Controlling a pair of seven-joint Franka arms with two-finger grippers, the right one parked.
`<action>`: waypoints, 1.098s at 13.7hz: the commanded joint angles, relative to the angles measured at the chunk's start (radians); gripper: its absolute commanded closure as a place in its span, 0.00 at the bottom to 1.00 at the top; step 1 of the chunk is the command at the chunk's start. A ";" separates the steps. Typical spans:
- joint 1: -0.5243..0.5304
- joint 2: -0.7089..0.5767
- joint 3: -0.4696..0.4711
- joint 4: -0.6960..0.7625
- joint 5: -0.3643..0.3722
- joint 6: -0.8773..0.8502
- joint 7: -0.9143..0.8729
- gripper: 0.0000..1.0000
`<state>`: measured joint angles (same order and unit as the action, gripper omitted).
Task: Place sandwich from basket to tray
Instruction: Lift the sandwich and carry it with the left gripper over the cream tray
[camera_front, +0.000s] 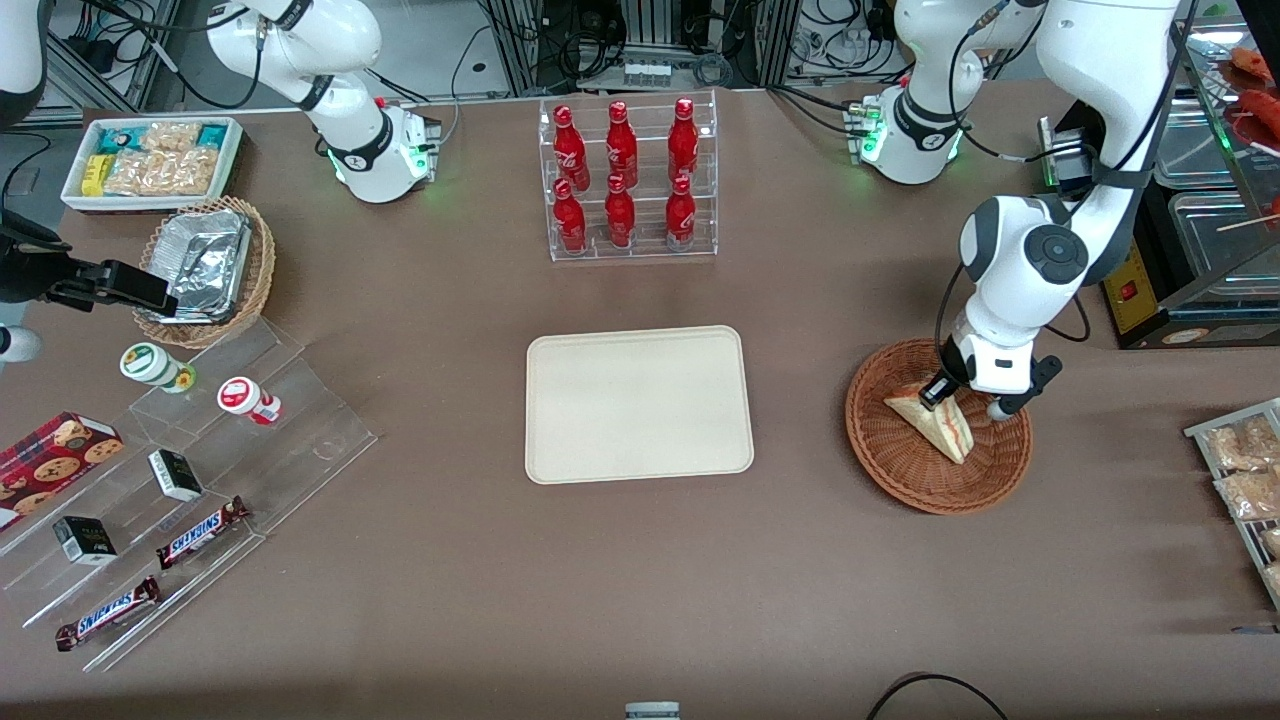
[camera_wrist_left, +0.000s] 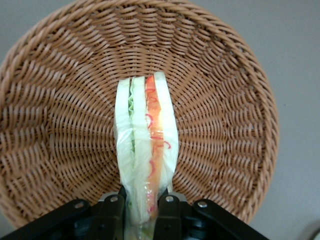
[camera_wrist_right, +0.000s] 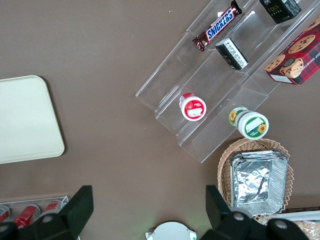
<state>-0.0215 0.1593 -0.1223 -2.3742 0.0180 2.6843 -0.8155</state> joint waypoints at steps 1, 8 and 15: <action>-0.035 -0.092 -0.017 0.058 0.040 -0.163 -0.013 0.99; -0.265 -0.040 -0.020 0.479 0.049 -0.655 -0.021 0.99; -0.527 0.193 -0.020 0.760 0.034 -0.679 -0.034 0.99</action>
<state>-0.4878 0.2424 -0.1538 -1.7507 0.0488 2.0301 -0.8306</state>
